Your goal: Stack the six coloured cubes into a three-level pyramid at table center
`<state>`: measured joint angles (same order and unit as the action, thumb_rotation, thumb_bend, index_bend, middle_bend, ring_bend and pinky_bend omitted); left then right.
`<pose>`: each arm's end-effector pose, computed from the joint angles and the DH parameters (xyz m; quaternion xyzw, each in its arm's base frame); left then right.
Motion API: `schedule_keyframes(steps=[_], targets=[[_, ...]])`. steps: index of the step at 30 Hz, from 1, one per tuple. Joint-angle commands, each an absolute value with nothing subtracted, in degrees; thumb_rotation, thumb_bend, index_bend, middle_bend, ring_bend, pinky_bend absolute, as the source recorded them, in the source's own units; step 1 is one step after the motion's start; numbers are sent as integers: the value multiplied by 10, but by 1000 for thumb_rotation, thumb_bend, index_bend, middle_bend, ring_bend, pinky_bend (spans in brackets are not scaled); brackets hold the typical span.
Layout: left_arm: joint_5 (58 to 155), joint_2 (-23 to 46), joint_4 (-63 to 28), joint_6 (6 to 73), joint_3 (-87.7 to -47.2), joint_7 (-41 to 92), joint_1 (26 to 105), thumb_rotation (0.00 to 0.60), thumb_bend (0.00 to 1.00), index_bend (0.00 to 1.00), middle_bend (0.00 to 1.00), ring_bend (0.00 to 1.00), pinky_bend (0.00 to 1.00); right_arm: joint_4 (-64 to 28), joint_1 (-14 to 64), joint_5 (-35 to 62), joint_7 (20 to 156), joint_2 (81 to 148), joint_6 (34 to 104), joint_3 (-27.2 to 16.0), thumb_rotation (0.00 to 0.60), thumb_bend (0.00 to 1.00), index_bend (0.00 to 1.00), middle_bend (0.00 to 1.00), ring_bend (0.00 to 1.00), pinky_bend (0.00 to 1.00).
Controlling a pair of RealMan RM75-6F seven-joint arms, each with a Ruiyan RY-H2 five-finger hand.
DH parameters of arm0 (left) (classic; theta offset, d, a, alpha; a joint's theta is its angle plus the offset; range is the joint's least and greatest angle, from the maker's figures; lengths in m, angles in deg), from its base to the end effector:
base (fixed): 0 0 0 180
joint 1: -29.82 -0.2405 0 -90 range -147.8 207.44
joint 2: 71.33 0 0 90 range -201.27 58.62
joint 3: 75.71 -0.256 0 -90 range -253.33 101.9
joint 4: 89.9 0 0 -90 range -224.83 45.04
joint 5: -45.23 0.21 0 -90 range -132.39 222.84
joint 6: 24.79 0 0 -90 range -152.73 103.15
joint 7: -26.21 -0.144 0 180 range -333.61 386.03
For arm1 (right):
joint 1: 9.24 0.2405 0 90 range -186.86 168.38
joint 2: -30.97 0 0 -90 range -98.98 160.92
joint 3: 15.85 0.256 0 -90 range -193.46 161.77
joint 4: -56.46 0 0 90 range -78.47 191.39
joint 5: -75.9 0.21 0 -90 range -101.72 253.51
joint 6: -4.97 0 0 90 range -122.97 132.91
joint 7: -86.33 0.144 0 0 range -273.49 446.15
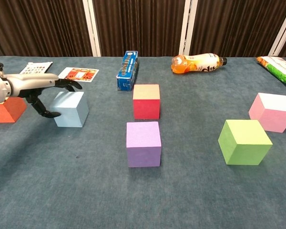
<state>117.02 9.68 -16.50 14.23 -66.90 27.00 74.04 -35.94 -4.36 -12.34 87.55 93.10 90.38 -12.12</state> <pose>-0.2059 0.3833 0.0190 -0.7646 -0.4172 -0.2978 0.3908 -0.3064 -0.1843 0.1707 0.6040 -0.3687 0.3999 0.5825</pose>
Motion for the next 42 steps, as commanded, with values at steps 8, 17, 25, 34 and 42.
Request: schedule_keyframes(steps=[8, 17, 25, 34, 42], targets=[[1166, 119, -147, 182, -651, 258, 753, 600, 357, 311, 413, 253, 89, -356, -47, -128, 882, 930, 912, -123, 600, 238, 0, 89, 0, 16], [1135, 146, -144, 169, -639, 214, 788, 600, 356, 306, 406, 253, 89, -350, -54, -125, 891, 929, 918, -125, 600, 238, 0, 90, 0, 16], [1085, 177, -171, 156, -636, 167, 813, 600, 356, 295, 393, 253, 90, -341, -59, -120, 901, 930, 921, -126, 600, 238, 0, 89, 0, 16], [1044, 177, -157, 164, -649, 117, 819, 600, 357, 145, 227, 149, 88, -334, -55, -120, 909, 932, 915, -124, 600, 238, 0, 89, 0, 16], [1032, 168, -134, 182, -656, 107, 812, 600, 358, 79, 141, 82, 88, -334, -51, -123, 917, 931, 909, -125, 600, 238, 0, 89, 0, 16]])
